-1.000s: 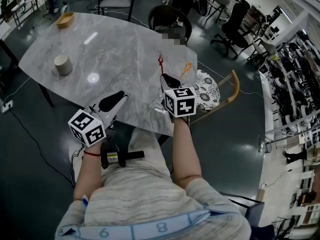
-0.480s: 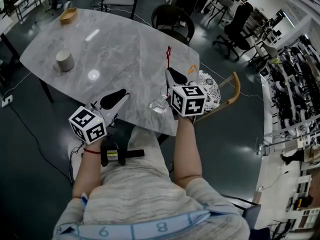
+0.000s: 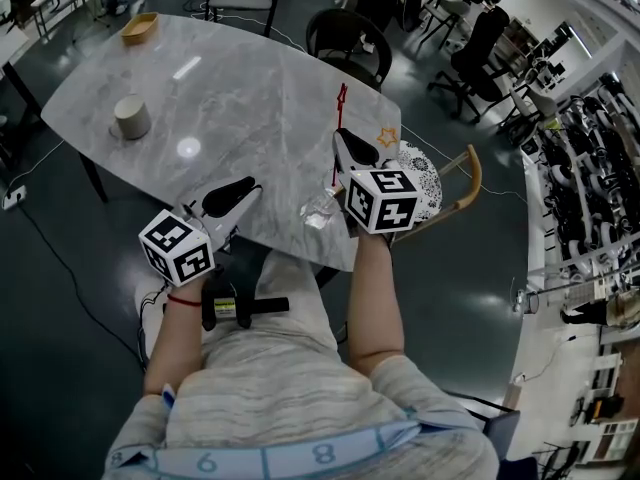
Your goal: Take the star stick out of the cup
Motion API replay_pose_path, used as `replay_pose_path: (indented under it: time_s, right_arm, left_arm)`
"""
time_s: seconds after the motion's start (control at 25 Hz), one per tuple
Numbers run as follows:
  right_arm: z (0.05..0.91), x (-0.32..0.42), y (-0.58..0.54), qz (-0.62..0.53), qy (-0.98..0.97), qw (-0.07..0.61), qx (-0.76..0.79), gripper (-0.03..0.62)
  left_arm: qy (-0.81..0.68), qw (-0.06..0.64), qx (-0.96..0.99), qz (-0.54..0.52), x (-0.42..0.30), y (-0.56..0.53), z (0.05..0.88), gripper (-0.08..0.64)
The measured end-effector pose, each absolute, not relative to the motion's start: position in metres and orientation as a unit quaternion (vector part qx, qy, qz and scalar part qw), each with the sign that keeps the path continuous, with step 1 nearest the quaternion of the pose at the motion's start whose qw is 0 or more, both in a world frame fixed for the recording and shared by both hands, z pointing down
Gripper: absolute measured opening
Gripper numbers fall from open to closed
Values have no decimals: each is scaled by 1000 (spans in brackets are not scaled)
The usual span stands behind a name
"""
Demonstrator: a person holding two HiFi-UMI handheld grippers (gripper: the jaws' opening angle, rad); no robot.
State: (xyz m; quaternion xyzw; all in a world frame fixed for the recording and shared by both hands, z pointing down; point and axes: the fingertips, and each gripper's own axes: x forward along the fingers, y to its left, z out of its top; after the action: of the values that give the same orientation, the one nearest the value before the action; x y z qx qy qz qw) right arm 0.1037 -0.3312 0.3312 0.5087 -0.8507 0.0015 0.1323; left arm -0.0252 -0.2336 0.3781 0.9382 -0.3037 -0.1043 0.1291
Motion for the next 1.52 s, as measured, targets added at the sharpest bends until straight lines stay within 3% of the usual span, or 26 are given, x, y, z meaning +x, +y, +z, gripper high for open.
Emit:
replay_pose_path:
  time_s: [0.44,0.96,1.52]
  right_arm:
    - [318,81,-321,-22,-865,131,483,23]
    - [322,19,-312,-124,-868,221,427,22]
    - [368,-30,-310,-100,-885,268,367,23]
  left_arm:
    - [-308,128,937,-107,-25,-230,378,69]
    - [-315,130,934,-107,-30,-228,379,69]
    - [-333,136,928,-98,-48,-224,386,69]
